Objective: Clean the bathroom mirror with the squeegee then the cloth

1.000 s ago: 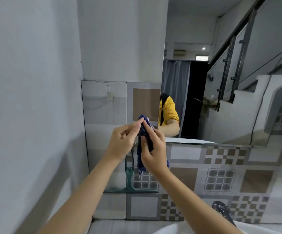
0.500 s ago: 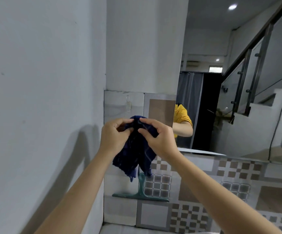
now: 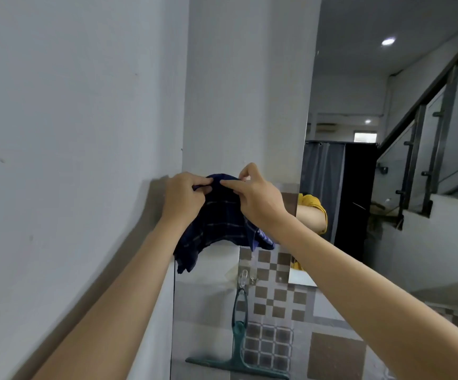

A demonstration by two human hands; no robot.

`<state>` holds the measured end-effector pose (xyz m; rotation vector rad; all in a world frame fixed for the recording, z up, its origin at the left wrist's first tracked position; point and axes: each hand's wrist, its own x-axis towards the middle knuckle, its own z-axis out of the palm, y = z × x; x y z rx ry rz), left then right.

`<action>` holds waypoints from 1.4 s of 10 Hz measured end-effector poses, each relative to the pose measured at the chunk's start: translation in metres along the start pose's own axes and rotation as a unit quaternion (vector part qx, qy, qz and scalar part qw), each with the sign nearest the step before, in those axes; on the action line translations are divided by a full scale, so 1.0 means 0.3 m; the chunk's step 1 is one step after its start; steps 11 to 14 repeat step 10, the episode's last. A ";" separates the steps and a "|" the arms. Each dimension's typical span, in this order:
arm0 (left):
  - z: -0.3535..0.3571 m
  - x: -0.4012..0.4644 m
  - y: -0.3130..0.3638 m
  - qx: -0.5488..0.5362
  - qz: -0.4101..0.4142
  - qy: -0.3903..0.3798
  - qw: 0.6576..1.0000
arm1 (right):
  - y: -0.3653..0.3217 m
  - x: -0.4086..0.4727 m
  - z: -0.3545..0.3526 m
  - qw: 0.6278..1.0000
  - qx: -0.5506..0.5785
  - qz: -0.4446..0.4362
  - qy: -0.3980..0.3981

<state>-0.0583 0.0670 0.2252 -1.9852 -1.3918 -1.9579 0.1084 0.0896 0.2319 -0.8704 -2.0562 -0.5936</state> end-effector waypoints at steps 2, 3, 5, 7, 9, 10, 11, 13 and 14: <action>0.025 0.041 -0.047 -0.014 0.009 0.000 1.000 | 0.018 0.050 0.039 0.996 -0.043 0.043 -0.061; 0.047 0.007 -0.081 -0.035 0.016 0.022 0.999 | 0.011 0.009 0.083 0.996 -0.023 0.059 -0.062; 0.069 -0.061 -0.089 -0.056 0.001 0.033 0.998 | -0.019 -0.059 0.128 0.982 0.120 0.146 -0.012; 0.046 -0.106 -0.087 -0.028 -0.030 -0.016 0.999 | -0.040 -0.127 0.137 0.975 0.164 0.151 0.002; 0.021 -0.196 -0.028 -0.010 -0.105 0.007 0.994 | -0.065 -0.194 0.096 0.971 0.151 0.183 0.019; 0.025 -0.260 0.001 -0.032 -0.109 0.049 0.992 | -0.076 -0.222 0.054 0.974 0.138 0.177 0.042; 0.025 -0.260 0.001 -0.032 -0.109 0.049 0.992 | -0.076 -0.222 0.054 0.974 0.138 0.177 0.042; 0.025 -0.260 0.001 -0.032 -0.109 0.049 0.992 | -0.076 -0.222 0.054 0.974 0.138 0.177 0.042; 0.025 -0.260 0.001 -0.032 -0.109 0.049 0.992 | -0.076 -0.222 0.054 0.974 0.138 0.177 0.042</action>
